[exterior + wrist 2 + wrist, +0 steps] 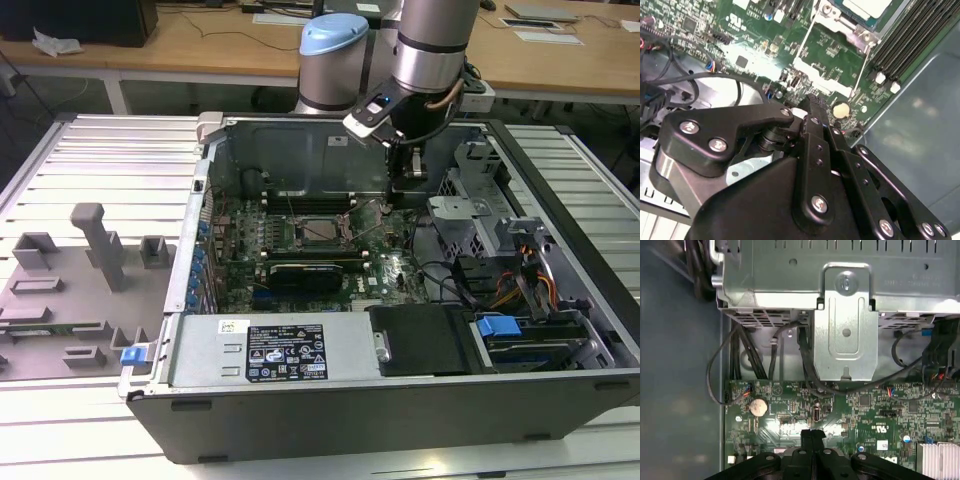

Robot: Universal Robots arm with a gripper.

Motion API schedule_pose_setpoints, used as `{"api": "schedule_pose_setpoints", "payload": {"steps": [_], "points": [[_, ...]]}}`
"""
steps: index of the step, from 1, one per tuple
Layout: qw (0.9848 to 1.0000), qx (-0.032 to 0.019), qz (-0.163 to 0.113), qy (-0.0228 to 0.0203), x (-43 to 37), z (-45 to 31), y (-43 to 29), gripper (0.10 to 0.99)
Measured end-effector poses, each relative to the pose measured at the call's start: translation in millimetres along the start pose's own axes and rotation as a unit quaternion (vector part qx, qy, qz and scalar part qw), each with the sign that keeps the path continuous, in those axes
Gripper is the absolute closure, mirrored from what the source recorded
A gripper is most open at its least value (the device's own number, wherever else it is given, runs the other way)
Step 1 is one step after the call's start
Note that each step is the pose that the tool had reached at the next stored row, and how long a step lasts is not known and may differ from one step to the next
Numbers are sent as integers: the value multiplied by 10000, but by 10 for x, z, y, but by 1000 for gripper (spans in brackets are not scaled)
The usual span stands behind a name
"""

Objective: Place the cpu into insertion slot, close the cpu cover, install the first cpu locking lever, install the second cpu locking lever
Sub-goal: 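Close the cpu cover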

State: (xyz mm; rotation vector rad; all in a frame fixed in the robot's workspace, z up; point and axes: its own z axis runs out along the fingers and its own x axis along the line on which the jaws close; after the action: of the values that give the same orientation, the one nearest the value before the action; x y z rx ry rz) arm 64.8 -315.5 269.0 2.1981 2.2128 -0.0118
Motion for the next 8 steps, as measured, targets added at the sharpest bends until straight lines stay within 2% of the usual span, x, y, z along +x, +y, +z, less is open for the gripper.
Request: {"api": "schedule_pose_setpoints", "payload": {"steps": [4, 6, 8], "points": [[10000, 0, -1, 0, 0, 42, 2, 980], [10000, 0, -1, 0, 2, 125, 15, 980], [10000, 0, -1, 1, 3, 168, 21, 980]]}}
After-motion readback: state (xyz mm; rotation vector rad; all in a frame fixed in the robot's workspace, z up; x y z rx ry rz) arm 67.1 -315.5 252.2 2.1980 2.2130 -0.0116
